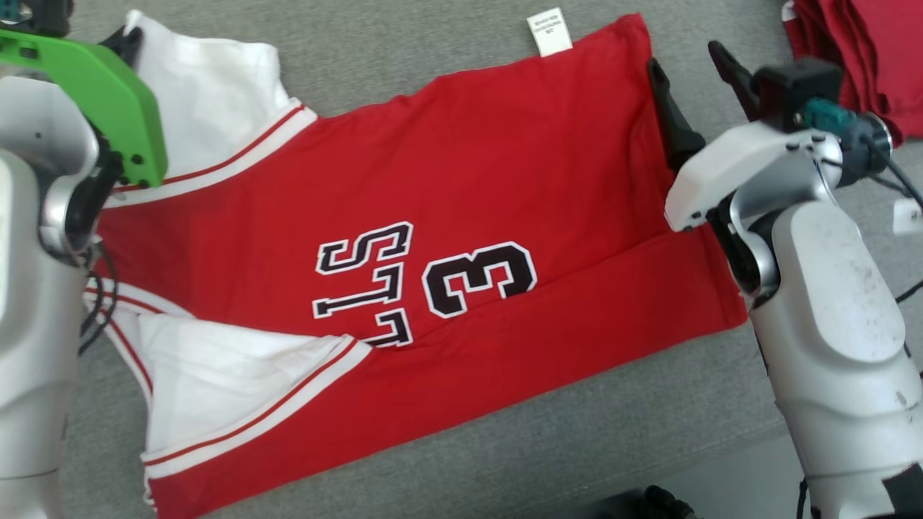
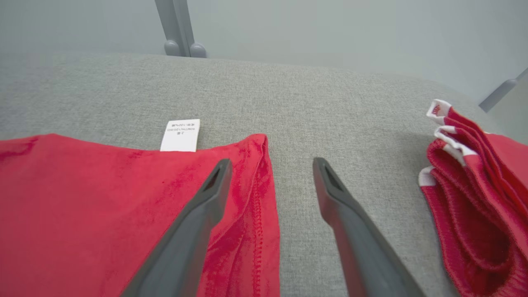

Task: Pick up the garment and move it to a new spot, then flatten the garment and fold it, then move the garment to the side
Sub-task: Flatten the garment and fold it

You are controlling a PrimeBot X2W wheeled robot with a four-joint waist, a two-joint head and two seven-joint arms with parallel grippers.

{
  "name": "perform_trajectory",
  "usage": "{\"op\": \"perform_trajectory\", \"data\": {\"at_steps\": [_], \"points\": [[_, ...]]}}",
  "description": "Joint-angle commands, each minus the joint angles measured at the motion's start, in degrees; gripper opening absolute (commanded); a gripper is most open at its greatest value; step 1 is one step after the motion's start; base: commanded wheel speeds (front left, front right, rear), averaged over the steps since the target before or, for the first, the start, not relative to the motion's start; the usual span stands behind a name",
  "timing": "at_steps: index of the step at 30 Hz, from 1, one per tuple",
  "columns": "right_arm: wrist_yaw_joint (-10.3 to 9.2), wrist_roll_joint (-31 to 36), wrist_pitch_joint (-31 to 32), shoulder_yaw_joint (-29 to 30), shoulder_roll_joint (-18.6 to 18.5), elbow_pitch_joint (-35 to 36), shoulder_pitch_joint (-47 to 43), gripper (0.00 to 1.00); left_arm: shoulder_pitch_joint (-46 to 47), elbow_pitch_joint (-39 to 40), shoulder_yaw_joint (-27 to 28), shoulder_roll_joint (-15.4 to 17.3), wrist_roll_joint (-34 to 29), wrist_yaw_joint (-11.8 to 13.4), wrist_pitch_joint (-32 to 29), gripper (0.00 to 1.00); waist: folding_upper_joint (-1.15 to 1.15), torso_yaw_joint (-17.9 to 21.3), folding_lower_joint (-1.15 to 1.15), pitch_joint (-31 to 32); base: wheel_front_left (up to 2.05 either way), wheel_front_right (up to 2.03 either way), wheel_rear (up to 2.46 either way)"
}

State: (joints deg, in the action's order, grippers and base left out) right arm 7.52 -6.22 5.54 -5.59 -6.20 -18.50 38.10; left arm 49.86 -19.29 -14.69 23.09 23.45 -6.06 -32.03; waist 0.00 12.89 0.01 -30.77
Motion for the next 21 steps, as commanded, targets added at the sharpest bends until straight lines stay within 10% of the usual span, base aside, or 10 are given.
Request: {"op": "perform_trajectory", "data": {"at_steps": [1, 13, 15, 21], "points": [[-0.06, 0.1, 1.2, -0.4, -0.4, -1.6, 1.9, 1.00, 0.3, 0.4, -0.3, -0.6, 0.6, -0.3, 0.9, 0.00, 0.00, -3.1, -0.01, 1.6, 0.00, 0.00, 0.00], [-0.06, 1.7, 11.0, -5.5, -8.4, -17.0, 12.3, 0.95, -0.2, 3.9, -4.0, -4.2, 2.6, -0.9, 5.1, 0.00, 0.00, -10.7, -0.01, 1.6, 0.00, 0.00, 0.00], [-0.06, 0.4, 12.5, -6.4, -9.2, -18.6, 13.0, 0.48, -0.3, 4.0, -4.4, -4.3, 2.9, -0.9, 5.6, 0.00, 0.00, -11.1, -0.01, 1.8, 0.00, 0.00, 0.00], [-0.07, -2.5, 13.2, -6.9, -11.3, -21.3, 14.1, 0.00, -0.6, 3.2, -4.7, -4.5, 3.4, -1.0, 6.9, 0.00, 0.00, -11.7, -0.01, 2.7, 0.00, 0.00, 0.00]]}}
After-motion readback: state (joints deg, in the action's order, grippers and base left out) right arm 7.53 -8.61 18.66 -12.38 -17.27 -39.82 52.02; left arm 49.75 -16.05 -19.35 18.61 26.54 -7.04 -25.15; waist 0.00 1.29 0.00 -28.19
